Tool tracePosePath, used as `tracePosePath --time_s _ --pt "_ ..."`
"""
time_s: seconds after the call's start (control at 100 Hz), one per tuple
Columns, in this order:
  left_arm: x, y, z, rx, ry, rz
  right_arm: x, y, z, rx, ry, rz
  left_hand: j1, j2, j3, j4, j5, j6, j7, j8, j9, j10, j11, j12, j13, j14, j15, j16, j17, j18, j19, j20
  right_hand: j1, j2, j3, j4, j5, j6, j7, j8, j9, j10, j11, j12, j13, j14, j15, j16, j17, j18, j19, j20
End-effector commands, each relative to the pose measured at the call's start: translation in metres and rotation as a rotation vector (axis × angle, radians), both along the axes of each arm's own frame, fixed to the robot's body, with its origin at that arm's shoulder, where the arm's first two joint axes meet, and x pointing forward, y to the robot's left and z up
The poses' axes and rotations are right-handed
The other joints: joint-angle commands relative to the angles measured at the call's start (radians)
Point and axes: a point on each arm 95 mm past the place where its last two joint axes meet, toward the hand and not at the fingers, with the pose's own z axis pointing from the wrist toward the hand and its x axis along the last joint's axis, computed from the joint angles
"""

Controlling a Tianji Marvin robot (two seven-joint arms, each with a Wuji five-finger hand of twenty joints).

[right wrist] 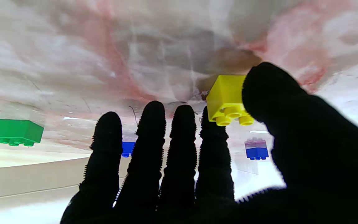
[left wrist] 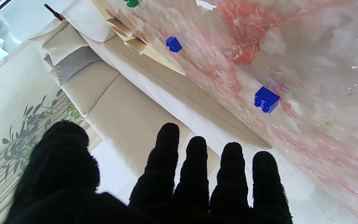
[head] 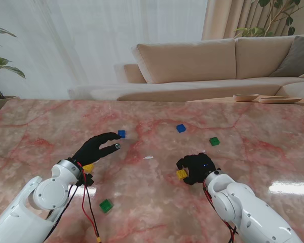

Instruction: Build a two-level staggered structure with toy bricks

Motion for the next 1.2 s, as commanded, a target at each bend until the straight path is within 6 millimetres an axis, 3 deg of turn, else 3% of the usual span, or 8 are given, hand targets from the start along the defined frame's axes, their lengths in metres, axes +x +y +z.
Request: tracePosePath --time_s 0.0,0.1,0.16,0.24,0.31,0.48,0.86,1.19 --pt "-0.001 0.0 0.0 0.0 0.001 0.002 -0.002 -0.001 -0.007 -0.011 0.023 -0.01 -0.005 0.029 -0.037 -0.003 0.003 0.013 -0.017 -0.002 -0.026 -0.011 0.005 -0.013 0.0 -0.036 -0.005 -0.006 -0.017 -0.048 0.023 0.0 0.038 -0.019 -0.013 -0.041 0.052 -0.037 0.038 0.015 0.029 -0.024 0.012 0.02 0.024 -0.017 0.006 0.003 0.007 -0.015 0.042 0.025" --pt "-0.001 0.0 0.001 0.0 0.001 0.001 -0.004 0.001 -0.007 -0.017 0.012 -0.008 -0.004 0.031 -0.038 -0.003 0.004 0.014 -0.018 -0.002 -0.026 -0.01 0.005 -0.013 -0.001 -0.036 -0.005 -0.007 -0.016 -0.049 0.019 -0.002 0.043 0.008 -0.033 -0.038 0.084 -0.063 0.09 0.037 0.07 -0.03 0.017 0.025 0.049 -0.014 0.001 -0.003 0.021 -0.014 0.062 0.024" --pt "-0.001 0.0 0.001 -0.001 0.003 0.001 -0.004 0.003 -0.007 -0.01 0.002 -0.011 -0.003 0.03 -0.039 -0.004 0.004 0.014 -0.018 -0.003 -0.025 -0.011 0.005 -0.013 -0.001 -0.036 -0.006 -0.007 -0.016 -0.048 0.017 -0.003 0.081 0.016 -0.098 -0.128 0.118 -0.105 0.162 0.019 0.121 -0.037 0.024 0.036 0.074 -0.012 0.008 -0.001 0.035 -0.013 0.092 0.021" --pt "-0.001 0.0 0.0 0.0 0.005 0.0 -0.003 0.006 -0.005 -0.007 -0.009 -0.01 -0.002 0.031 -0.039 -0.005 0.003 0.014 -0.019 -0.003 -0.027 -0.01 0.004 -0.013 -0.002 -0.035 -0.006 -0.007 -0.017 -0.049 0.013 -0.005 0.116 0.013 -0.154 -0.16 0.178 -0.169 0.272 -0.045 0.215 -0.051 0.039 0.051 0.115 -0.012 0.027 0.012 0.061 -0.01 0.137 0.025" --pt "-0.001 0.0 0.0 -0.001 0.007 0.0 -0.002 0.009 -0.003 0.003 -0.028 -0.007 -0.002 0.033 -0.039 -0.005 0.003 0.015 -0.02 -0.003 -0.027 -0.011 0.004 -0.013 -0.002 -0.037 -0.006 -0.007 -0.016 -0.049 0.009 -0.007 0.126 0.023 -0.173 -0.157 0.227 -0.201 0.326 -0.087 0.283 -0.054 0.043 0.128 0.15 -0.016 0.045 0.023 0.083 -0.011 0.176 0.032" --pt "-0.002 0.002 0.0 -0.002 0.008 0.002 0.005 0.021 0.005 0.025 -0.067 -0.004 -0.002 0.034 -0.042 -0.006 0.003 0.012 -0.02 -0.003 -0.024 -0.012 0.005 -0.013 -0.001 -0.038 -0.006 -0.007 -0.015 -0.049 0.004 -0.01 0.129 0.047 -0.171 -0.149 0.279 -0.207 0.34 -0.101 0.337 -0.049 0.039 0.167 0.185 -0.017 0.071 0.038 0.104 -0.011 0.224 0.042" --pt "-0.005 0.01 -0.002 0.0 0.01 0.02 0.029 0.054 0.012 0.06 -0.095 0.005 0.0 0.037 -0.042 -0.007 0.005 0.014 -0.019 -0.003 -0.024 -0.01 0.005 -0.012 0.0 -0.037 -0.006 -0.007 -0.013 -0.05 0.004 -0.009 0.108 0.072 -0.177 -0.149 0.224 -0.186 0.326 -0.112 0.294 -0.046 0.021 0.173 0.15 -0.019 0.07 0.042 0.076 -0.021 0.223 0.033" --pt "-0.003 0.011 -0.002 -0.008 0.004 0.02 0.044 0.071 0.009 0.069 -0.086 0.0 0.002 0.038 -0.043 -0.008 0.004 0.016 -0.021 -0.003 -0.025 -0.009 0.003 -0.013 -0.001 -0.035 -0.006 -0.007 -0.014 -0.051 0.004 -0.008 0.104 0.085 -0.193 -0.147 0.162 -0.163 0.323 -0.122 0.233 -0.046 0.019 0.141 0.103 -0.021 0.056 0.034 0.041 -0.025 0.193 0.021"
